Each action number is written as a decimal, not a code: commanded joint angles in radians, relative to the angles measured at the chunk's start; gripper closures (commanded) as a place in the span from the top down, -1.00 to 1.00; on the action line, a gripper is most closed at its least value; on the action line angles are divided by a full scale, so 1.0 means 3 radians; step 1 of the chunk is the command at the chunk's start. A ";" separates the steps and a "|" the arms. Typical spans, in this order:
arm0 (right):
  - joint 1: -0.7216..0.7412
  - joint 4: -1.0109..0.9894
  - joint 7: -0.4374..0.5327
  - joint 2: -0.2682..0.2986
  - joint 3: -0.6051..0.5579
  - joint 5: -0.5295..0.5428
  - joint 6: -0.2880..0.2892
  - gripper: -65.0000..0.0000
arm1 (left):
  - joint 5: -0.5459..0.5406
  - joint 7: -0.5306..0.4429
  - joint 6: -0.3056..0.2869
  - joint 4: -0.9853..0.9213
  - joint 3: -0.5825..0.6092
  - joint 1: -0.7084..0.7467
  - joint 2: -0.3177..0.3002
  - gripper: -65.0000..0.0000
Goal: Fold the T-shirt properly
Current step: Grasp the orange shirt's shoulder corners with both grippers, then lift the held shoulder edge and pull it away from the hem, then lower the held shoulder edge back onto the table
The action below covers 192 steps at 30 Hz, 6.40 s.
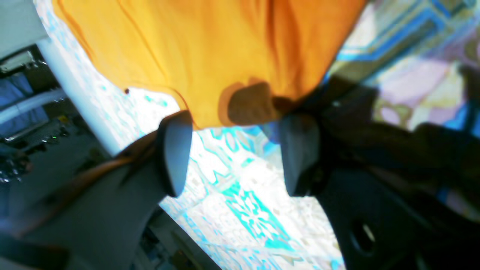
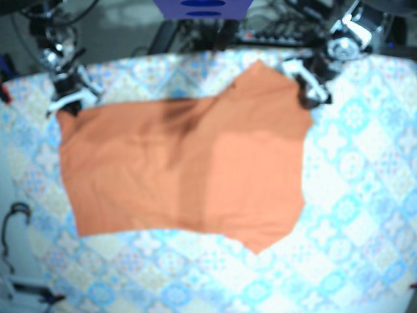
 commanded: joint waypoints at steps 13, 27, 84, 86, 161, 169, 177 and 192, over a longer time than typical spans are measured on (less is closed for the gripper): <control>-0.0047 -0.0141 -0.0336 0.0048 -0.0004 -0.0231 0.0102 -0.93 | -0.0044 -0.0115 -0.0076 0.0037 0.0305 -0.0035 -0.0019 0.15; -0.0052 -0.0141 -0.0336 0.0048 -0.0004 -0.0236 0.0102 -1.00 | -0.0080 -0.0059 -0.0071 0.0037 0.0172 -0.0035 -0.0034 -1.00; -0.1223 0.0948 -0.0234 0.0124 0.0656 -0.0220 0.0102 -1.00 | -0.1021 -0.0074 -0.0035 0.0799 -0.0534 0.1177 -0.0612 -1.00; -0.1213 0.1009 -0.0234 0.0124 0.0702 -0.0220 0.0102 -1.00 | -0.1041 -0.0074 -0.0035 0.0799 -0.0595 0.1166 -0.0612 -1.00; 0.0582 0.0078 -0.0239 0.0053 0.0012 -0.0236 0.0420 -1.00 | -0.1394 -0.0074 -0.0071 -0.0685 -0.0145 -0.1299 -0.0070 -1.00; 0.0577 0.0078 -0.0239 0.0053 0.0012 -0.0236 0.0420 -1.00 | -0.1394 -0.0074 -0.0055 -0.0685 -0.0145 -0.1299 -0.0070 -1.00; 0.0562 0.0099 -0.0239 0.0053 0.0007 -0.0241 0.0404 -0.69 | -0.1394 -0.0074 -0.0045 -0.0685 -0.0145 -0.1294 -0.0070 -0.54; 0.0552 0.0114 -0.0239 0.0073 0.0032 -0.0241 0.0404 -0.29 | -0.1410 -0.0074 -0.0045 -0.0664 -0.0171 -0.1273 -0.0121 -0.27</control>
